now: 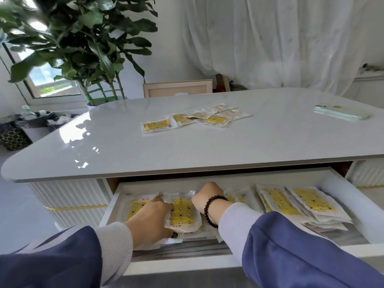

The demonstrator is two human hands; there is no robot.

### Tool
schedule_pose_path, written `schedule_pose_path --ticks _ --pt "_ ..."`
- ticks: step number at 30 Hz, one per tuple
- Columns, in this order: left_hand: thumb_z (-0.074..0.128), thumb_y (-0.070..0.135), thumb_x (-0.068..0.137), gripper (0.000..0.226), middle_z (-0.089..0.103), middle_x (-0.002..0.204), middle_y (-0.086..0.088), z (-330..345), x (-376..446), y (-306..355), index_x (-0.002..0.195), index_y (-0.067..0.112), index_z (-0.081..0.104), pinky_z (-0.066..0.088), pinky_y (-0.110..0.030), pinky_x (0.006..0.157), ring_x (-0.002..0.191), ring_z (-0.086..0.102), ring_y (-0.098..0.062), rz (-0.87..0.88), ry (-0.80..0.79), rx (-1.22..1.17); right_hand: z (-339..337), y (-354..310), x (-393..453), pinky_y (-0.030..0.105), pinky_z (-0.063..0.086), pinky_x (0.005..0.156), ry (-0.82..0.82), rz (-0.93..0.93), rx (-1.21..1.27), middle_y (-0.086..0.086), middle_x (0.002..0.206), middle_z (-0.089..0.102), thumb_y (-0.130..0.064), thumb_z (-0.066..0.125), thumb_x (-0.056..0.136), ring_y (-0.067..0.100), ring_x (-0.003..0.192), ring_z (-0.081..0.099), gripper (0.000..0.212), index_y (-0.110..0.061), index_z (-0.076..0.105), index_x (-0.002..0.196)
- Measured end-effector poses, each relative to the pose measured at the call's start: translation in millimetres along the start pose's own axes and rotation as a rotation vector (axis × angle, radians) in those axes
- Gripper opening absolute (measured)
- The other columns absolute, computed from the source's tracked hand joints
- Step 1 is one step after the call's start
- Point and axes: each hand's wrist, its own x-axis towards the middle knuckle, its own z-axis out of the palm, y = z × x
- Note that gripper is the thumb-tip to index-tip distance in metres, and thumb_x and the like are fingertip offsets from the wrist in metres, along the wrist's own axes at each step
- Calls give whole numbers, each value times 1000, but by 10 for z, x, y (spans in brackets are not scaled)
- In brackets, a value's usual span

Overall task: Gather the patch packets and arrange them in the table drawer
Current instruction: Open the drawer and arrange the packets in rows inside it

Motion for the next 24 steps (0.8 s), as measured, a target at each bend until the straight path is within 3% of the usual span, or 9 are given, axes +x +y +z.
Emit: schedule_pose_path --ticks 2,4,6,13,15,17,20,22,24 --pt "71 43 80 71 39 137 0 26 -4 -1 143 29 41 37 -27 105 124 44 -19 -1 6 -1 39 2 -6 26 48 75 1 -7 -24 5 84 56 -12 54 90 22 90 58 11 -5 58 83" --pt "73 49 76 77 35 139 1 46 -30 -6 143 32 39 35 -30 109 126 40 -20 -17 23 -3 50 20 -17 27 51 83 29 -23 -55 10 106 59 -12 55 89 25 101 60 21 -1 62 105" --pt "74 53 72 86 31 141 2 53 -71 -4 145 32 35 31 -34 111 130 34 -20 -29 38 15 40 36 -51 30 51 89 64 -21 -75 13 119 53 -15 55 90 27 105 58 28 -1 59 114" --pt "75 57 67 100 27 146 6 -12 -224 13 149 31 24 28 -38 113 134 25 -20 -21 78 35 -68 -4 -208 27 55 82 88 -84 -39 10 108 67 -11 54 90 23 98 64 22 -4 69 104" --pt "72 59 71 89 33 142 12 -78 -289 47 145 33 31 32 -33 111 131 32 -13 37 133 -4 -156 -28 -267 28 54 85 42 -123 -19 9 108 69 -10 52 91 22 100 65 24 -3 70 104" --pt "66 55 80 61 48 127 19 -219 -345 103 133 34 47 43 -22 100 114 47 0 130 261 -88 -293 -86 -330 31 55 87 5 -176 -22 9 105 71 -8 53 86 22 99 66 25 -2 72 101" --pt "60 35 90 16 61 93 22 -488 -335 183 104 29 67 51 -17 78 83 58 6 226 467 -209 -611 -196 -392 28 59 69 -104 -300 -65 6 87 74 -6 51 79 17 79 68 25 -3 75 87" --pt "61 25 90 9 64 81 17 -645 -258 205 93 24 70 49 -14 69 74 61 3 224 571 -313 -894 -304 -400 21 50 53 -177 -331 -24 1 73 71 -3 54 81 13 66 65 22 -11 74 74" --pt "61 22 90 8 64 78 15 -768 -136 208 88 24 68 46 -10 66 73 60 2 200 634 -369 -1143 -438 -345 19 48 51 -187 -335 104 2 74 72 -2 57 83 16 64 67 20 -14 69 72"
